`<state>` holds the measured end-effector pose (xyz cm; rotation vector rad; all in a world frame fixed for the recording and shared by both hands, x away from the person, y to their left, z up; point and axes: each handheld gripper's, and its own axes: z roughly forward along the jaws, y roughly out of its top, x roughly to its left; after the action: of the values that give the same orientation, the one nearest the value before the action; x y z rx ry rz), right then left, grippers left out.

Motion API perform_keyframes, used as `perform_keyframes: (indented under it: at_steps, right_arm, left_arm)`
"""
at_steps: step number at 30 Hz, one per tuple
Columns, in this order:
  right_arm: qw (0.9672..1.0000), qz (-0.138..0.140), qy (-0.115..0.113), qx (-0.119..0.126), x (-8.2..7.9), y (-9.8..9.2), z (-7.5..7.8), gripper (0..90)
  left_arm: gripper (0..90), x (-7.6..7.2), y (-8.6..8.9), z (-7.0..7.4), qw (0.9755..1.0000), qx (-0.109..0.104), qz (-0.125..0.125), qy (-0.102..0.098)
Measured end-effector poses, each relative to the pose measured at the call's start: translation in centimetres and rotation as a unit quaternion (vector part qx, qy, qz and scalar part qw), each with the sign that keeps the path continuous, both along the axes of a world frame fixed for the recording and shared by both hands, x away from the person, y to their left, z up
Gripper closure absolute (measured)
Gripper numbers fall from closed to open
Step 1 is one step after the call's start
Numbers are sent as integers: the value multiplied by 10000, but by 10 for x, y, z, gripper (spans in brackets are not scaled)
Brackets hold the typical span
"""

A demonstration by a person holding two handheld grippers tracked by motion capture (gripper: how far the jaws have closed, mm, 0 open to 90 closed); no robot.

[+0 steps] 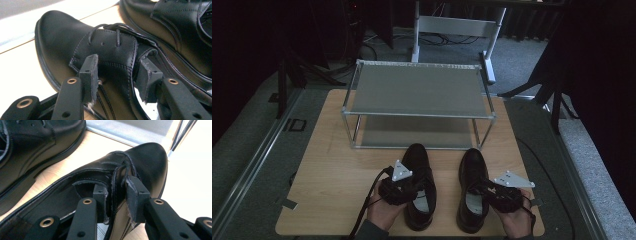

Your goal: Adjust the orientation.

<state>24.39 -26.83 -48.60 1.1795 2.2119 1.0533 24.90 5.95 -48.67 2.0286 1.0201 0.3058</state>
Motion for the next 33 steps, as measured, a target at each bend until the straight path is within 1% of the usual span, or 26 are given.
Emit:
perform_keyframes:
  at_steps: [2, 5, 8, 10, 13, 16, 19, 20, 22, 24, 26, 28, 31, 33]
  right_arm:
    - [10000, 64, -5, -7, -1, -1, -1, 710]
    - [9998, 137, -72, -110, -4, 2, -2, 711]
    - [9998, 184, -50, -76, -3, 3, -2, 714]
    - [9997, 206, -72, -101, -4, 4, -3, 714]
    - [9996, 285, -86, -35, -4, 7, -4, 715]
    - [9993, 367, -99, -5, -4, 11, -4, 715]
    - [9990, 436, -118, 25, -3, 17, -5, 714]
    - [9988, 460, -142, 30, -3, 19, -5, 715]
    - [9983, 543, -183, 81, -1, 23, -6, 715]
    - [9978, 602, -255, 66, 1, 28, -6, 716]
    - [9974, 647, -312, 35, 2, 33, -5, 719]
    - [9971, 666, -355, 42, 4, 34, -4, 720]
    - [9973, 675, -294, 53, 5, 32, -4, 705]
    - [9975, 643, -274, 45, 4, 29, -5, 684]
  left_arm:
    - [578, -1, 1, -1, 10000, -15, -5, 0]
    - [596, -1, 3, -4, 9997, -196, -10, 109]
    - [612, -4, -3, -6, 9996, -223, -105, 130]
    - [614, -4, -8, -8, 9995, -231, -189, 99]
    - [624, -2, -14, -11, 9988, -350, -337, 44]
    - [624, -1, -21, -13, 9982, -420, -432, 40]
    - [624, 0, -29, -14, 9981, -427, -436, -54]
    - [625, 2, -30, -13, 9979, -462, -445, -43]
    - [625, 3, -31, -13, 9976, -474, -496, -58]
    - [626, 4, -31, -13, 9973, -461, -557, -80]
    - [626, 6, -28, -15, 9968, -549, -586, -39]
    - [625, 7, -26, -17, 9960, -628, -629, 10]
    - [615, 6, -23, -16, 9962, -609, -625, 7]
    - [581, 7, -19, -16, 9954, -712, -643, 57]
